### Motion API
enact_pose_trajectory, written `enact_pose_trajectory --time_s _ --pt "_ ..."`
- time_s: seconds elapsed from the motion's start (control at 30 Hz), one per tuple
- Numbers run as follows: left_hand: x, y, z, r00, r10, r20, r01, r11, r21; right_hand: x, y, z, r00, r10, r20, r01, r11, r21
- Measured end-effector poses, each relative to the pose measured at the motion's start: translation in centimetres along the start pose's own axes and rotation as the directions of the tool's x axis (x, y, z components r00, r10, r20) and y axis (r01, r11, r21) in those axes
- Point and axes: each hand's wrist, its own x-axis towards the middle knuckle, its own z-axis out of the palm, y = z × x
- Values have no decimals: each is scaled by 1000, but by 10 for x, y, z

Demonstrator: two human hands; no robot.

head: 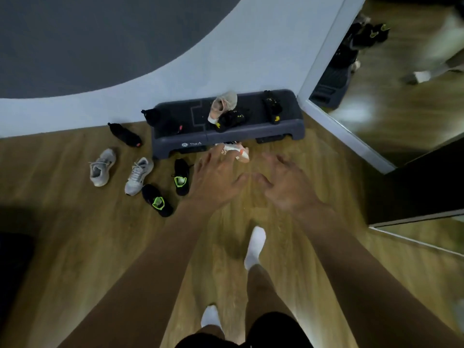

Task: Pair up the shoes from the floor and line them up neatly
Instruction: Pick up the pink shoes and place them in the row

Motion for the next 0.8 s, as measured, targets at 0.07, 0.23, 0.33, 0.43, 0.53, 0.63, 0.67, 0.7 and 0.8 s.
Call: enact_pose_trajectory --time_s 0.07,0.23,0.33,0.43,0.53,0.63,0.67,0.7,0.8 --pt "47 -3 13 999 -40 0 40 999 1 49 18 7 1000 -16 2 16 1000 13" --pt "155 -18 58 986 -86 142 81 996 43 157 65 32 1000 3 -3 -3 998 63" --pt "215 -46 98 984 -94 153 93 996 11 215 92 65 999 35 9 -35 996 81" --pt "272 -78 163 984 -85 159 83 996 24 272 120 120 992 106 69 -112 989 94" --pt "320 -110 249 975 -59 212 51 998 42 332 156 197 988 127 83 -140 973 184" --pt "366 -152 342 969 -72 236 63 997 44 388 200 283 984 156 82 -170 961 220" --pt "382 -166 372 970 -79 228 69 996 51 405 217 312 983 166 81 -181 957 228" --pt "397 -181 402 969 -82 233 68 996 65 422 234 341 980 179 92 -196 951 240" --pt "435 -224 487 947 -64 315 31 994 109 467 283 423 973 194 126 -227 908 352"
